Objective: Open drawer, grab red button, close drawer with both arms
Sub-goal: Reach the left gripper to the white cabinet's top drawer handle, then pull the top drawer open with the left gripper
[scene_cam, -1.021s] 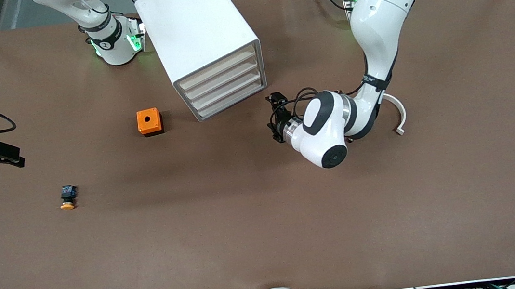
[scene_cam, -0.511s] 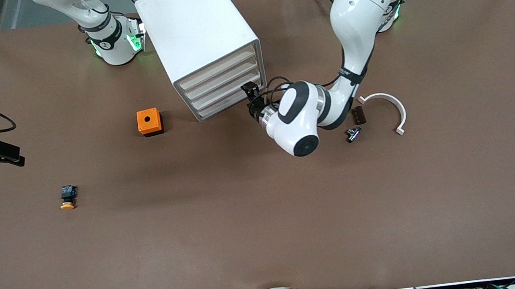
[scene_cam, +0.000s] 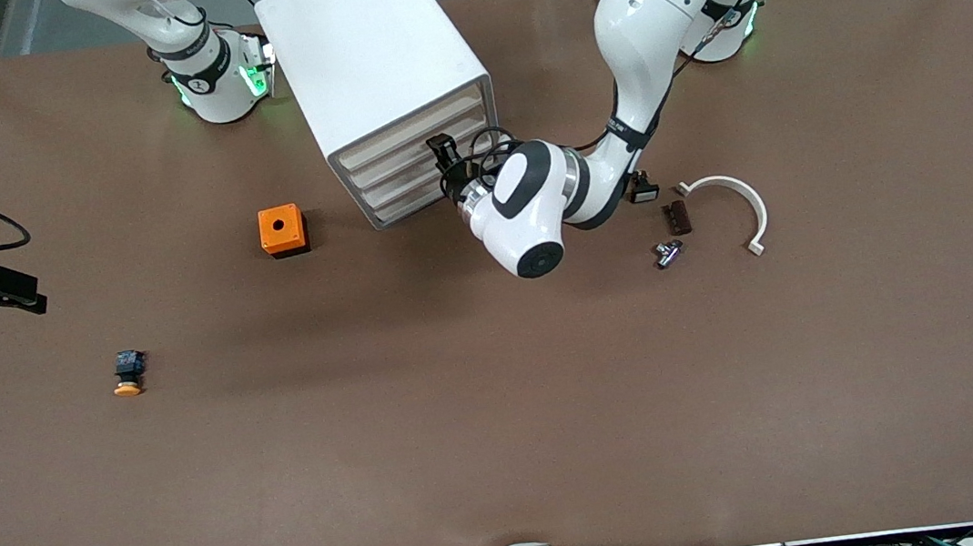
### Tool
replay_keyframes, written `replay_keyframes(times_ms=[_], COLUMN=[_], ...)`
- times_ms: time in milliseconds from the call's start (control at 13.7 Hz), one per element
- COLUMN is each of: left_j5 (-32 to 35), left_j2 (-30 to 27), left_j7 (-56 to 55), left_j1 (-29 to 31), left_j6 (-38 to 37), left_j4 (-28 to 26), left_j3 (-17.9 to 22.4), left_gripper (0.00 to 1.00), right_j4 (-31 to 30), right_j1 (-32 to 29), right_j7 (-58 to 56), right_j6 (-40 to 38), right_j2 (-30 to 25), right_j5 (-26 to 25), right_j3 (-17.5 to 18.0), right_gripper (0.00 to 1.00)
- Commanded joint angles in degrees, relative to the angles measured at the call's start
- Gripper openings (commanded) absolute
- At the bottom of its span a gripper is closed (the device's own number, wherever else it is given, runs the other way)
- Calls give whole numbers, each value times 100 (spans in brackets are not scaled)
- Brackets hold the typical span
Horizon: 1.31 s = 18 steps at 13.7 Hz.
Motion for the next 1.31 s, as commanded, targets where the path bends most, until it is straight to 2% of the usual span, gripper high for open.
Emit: replay_keyframes(times_ms=[0,73,146,292,803,948,1167,1240], left_j5=[-222,-223,-223,-153,41,41,32,32], left_j2=[58,58,58,58,5,-12,-21,-21], left_j7=[-81,-81,-81,-46,260,472,534,639], left_j1=[-59,-42,11,98,1249,1303,1312,1329], left_j6=[-81,-81,-81,-81,-73,-73,-73,-73], left_j4=[72,72,72,81,257,292,441,441], left_j3=[38,38,46,108,213,493,687,714], left_gripper=[25,1,0,0,0,0,0,4], right_j4=[26,26,26,26,26,26,26,26], right_j1=[-52,-52,-52,-52,-60,-60,-69,-69], right_j7=[10,10,10,10,10,10,19,19], right_j6=[-58,-58,-58,-58,-67,-67,-67,-67], right_j2=[-40,-40,-40,-40,-40,-40,-40,-40], right_j5=[68,59,68,68,67,68,59,59], right_j3=[44,44,44,44,44,44,35,35], right_gripper=[100,100,100,100,100,100,100,100])
